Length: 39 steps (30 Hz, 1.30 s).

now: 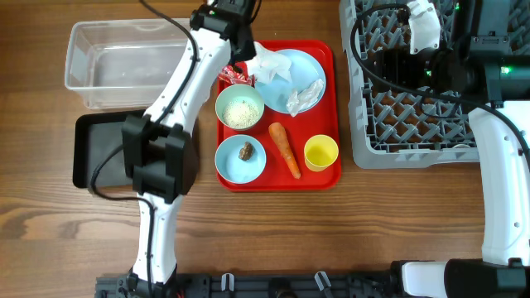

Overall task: Sort waste into correct bins and load items into the dishwasher rack
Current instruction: 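Lower the left gripper and grasp the white tissue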

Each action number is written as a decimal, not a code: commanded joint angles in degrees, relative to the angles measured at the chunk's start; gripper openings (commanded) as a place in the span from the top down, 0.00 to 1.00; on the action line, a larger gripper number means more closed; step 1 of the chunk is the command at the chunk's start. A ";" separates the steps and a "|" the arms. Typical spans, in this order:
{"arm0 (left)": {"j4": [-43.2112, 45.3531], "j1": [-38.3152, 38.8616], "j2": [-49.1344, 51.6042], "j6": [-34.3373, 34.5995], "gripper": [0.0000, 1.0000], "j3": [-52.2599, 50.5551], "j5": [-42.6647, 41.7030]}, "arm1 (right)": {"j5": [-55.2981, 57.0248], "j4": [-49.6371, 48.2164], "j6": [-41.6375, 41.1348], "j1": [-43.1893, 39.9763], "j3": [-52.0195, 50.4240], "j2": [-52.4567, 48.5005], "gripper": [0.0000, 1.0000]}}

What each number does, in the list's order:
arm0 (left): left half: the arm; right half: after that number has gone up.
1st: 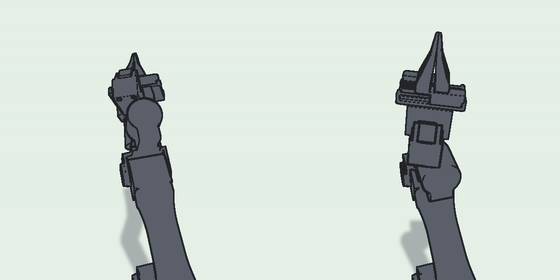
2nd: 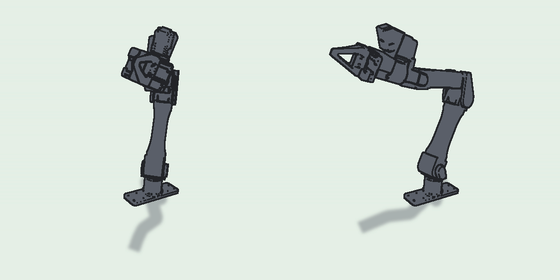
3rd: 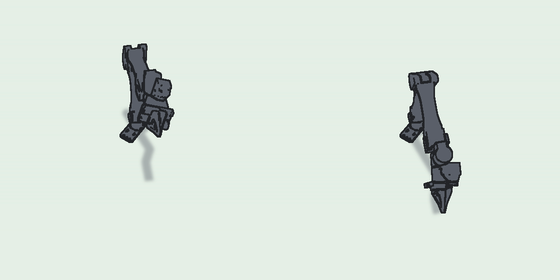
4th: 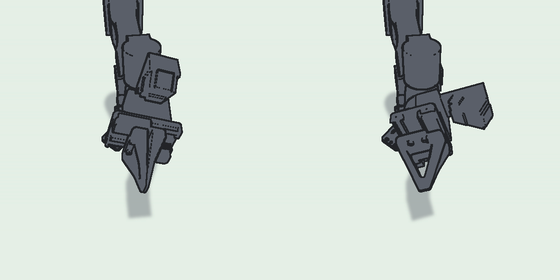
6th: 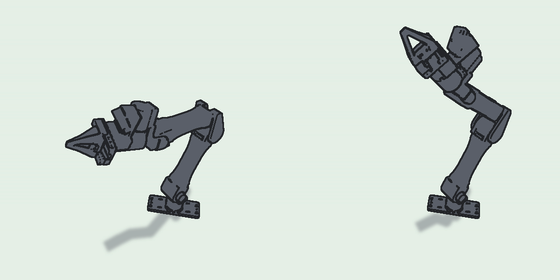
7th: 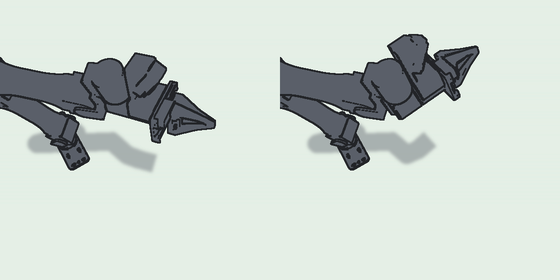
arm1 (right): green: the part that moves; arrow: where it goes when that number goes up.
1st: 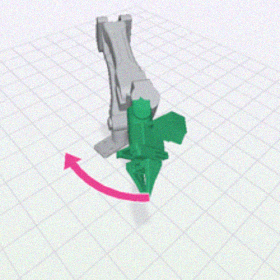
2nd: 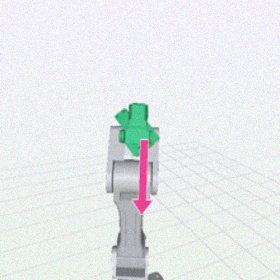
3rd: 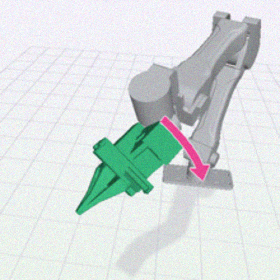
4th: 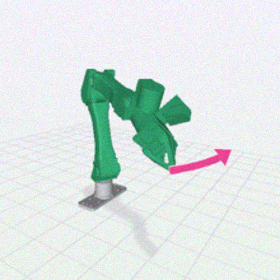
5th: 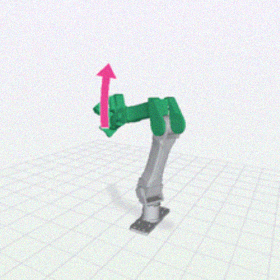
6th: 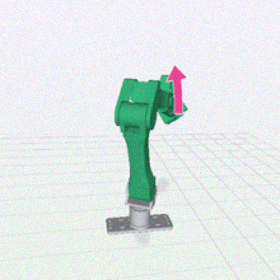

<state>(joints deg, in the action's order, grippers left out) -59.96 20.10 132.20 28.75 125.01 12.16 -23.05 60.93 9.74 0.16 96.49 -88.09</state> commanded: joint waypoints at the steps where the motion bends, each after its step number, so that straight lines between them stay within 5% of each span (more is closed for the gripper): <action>1: -0.07 -1.86 2.80 4.55 0.53 -0.20 -1.31 | 0.57 0.31 0.74 -0.15 0.90 -0.74 0.20; 9: 0.37 -1.60 5.75 4.35 0.41 -0.20 -1.40 | 0.57 0.33 0.74 -0.13 0.90 -0.74 0.20; 14: 4.74 -0.87 7.21 -6.80 0.28 -0.20 -7.28 | 0.57 0.28 0.76 -0.15 0.90 -0.74 0.20; 20: 9.77 0.87 7.63 -12.11 0.09 -0.20 -7.39 | 0.57 0.28 0.74 -0.13 0.90 -0.74 0.20; 29: 11.02 2.60 11.82 -12.11 0.03 -0.20 -7.72 | 0.55 0.24 0.72 -0.13 0.90 -0.76 0.20; 33: 11.13 3.32 12.15 -12.11 0.11 -0.20 -7.65 | 0.57 0.20 0.72 -0.13 0.90 -0.85 0.20; 39: 11.80 3.65 12.15 -12.07 0.56 -0.20 -7.67 | 0.57 0.20 0.68 -0.15 0.90 -0.85 0.20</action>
<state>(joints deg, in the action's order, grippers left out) -48.36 23.33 144.33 16.71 124.97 4.73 -22.90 61.28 9.74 0.16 96.49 -88.09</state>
